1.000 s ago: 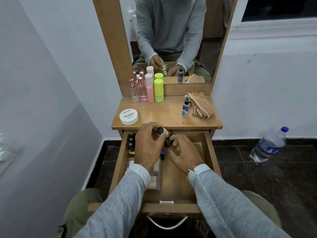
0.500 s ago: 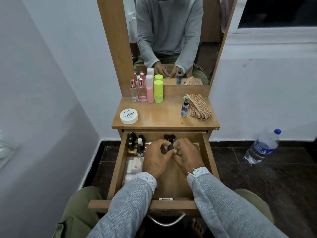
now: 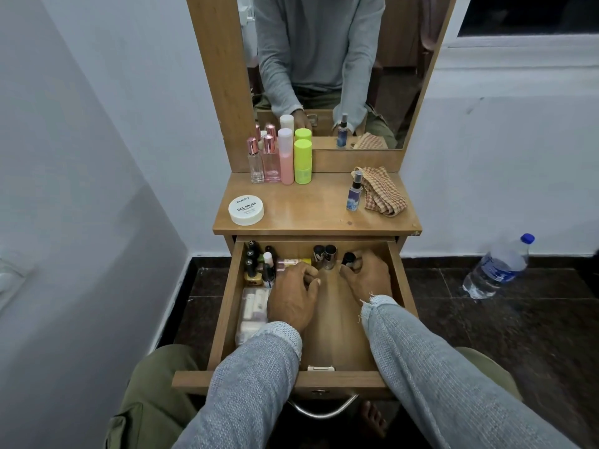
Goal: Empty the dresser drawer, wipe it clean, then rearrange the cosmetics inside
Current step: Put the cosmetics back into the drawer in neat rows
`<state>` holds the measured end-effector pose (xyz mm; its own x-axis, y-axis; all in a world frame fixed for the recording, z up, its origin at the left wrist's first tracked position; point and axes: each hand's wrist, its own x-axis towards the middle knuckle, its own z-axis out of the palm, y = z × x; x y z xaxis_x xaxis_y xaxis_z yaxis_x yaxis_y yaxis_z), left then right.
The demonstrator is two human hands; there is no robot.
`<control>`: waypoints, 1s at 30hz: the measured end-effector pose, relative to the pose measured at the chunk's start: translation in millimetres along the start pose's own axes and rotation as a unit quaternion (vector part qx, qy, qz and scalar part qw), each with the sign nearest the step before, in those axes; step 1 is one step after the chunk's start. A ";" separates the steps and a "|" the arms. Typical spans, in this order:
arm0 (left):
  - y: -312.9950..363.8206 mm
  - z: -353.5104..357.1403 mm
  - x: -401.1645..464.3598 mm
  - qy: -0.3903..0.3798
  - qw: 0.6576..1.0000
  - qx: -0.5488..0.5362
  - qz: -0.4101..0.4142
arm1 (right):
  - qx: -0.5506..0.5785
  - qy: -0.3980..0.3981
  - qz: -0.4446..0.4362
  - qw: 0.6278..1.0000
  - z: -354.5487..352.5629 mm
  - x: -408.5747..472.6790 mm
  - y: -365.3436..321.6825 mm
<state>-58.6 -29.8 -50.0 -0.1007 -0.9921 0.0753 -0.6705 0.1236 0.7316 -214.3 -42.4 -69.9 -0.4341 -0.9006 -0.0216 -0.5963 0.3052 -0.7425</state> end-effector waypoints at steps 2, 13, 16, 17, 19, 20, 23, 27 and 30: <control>-0.5 0.2 0.2 -0.002 1.000 0.004 -0.001 | -0.010 -0.009 0.008 1.000 3.0 2.9 0.2; -2.6 3.7 1.2 -0.011 1.000 0.010 -0.008 | -0.024 -0.050 0.065 0.996 3.9 9.4 -0.8; -3.1 4.4 1.8 -0.012 1.000 0.014 -0.005 | -0.041 -0.053 0.057 0.996 4.4 11.0 -4.1; -3.2 4.8 2.1 -0.012 1.000 0.014 -0.005 | -0.045 -0.056 0.056 0.996 5.8 12.3 -3.5; -3.8 5.6 2.9 -0.013 1.000 0.011 -0.005 | -0.042 -0.058 0.069 0.995 9.8 16.0 -1.3; -4.0 5.9 3.4 -0.014 1.000 0.011 -0.005 | -0.038 -0.059 0.076 0.995 11.8 17.7 -0.2; -4.6 6.8 4.9 -0.016 1.000 0.012 -0.007 | -0.031 -0.054 0.083 0.995 16.4 23.7 4.5; -4.6 7.7 5.0 -0.016 1.000 0.013 -0.006 | -0.014 -0.077 0.094 0.993 22.1 29.0 14.9; -3.1 6.8 4.6 -0.015 1.000 0.016 -0.006 | -0.003 -0.050 0.098 0.994 27.0 31.9 21.7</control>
<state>-62.0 -34.6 -56.6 -0.1137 -0.9924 0.0461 -0.6952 0.1126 0.7100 -222.9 -72.9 -104.8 -0.4740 -0.8495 -0.2316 -0.5113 0.4797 -0.7130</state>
